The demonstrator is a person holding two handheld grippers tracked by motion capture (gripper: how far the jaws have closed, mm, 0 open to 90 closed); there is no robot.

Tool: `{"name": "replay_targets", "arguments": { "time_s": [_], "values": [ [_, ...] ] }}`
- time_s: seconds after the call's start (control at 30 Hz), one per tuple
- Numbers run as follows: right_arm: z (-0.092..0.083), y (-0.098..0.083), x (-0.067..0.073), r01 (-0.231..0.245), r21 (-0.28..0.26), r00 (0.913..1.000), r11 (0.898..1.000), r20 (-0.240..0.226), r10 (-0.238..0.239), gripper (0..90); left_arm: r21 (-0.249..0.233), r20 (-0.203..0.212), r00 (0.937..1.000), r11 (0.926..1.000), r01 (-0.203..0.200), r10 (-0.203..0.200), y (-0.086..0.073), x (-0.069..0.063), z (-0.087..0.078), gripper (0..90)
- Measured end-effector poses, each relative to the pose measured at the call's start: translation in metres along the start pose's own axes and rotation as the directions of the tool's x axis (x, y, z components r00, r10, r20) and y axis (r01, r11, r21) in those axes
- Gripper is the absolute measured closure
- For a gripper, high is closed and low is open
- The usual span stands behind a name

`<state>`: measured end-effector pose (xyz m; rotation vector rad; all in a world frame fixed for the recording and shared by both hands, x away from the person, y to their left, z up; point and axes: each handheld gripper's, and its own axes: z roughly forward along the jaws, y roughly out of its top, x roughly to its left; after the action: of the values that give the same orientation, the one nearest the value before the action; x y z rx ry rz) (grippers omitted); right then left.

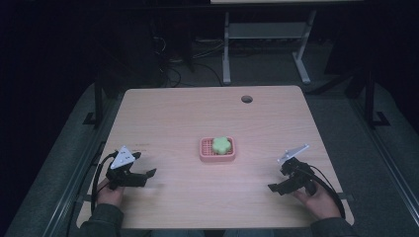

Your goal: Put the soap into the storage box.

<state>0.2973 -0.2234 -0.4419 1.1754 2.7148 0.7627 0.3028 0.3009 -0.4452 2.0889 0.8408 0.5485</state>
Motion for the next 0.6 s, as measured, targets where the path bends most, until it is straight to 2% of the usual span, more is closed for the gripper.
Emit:
{"name": "replay_targets", "arguments": {
  "time_s": [0.6],
  "values": [
    [-0.002,-0.023,0.008,-0.019,-0.022,0.9998,1.000,0.009,0.019,20.9,-0.001,-0.001,1.0000,1.0000,-0.005,0.005,0.000,0.000,0.000,14.4]
  ]
}}
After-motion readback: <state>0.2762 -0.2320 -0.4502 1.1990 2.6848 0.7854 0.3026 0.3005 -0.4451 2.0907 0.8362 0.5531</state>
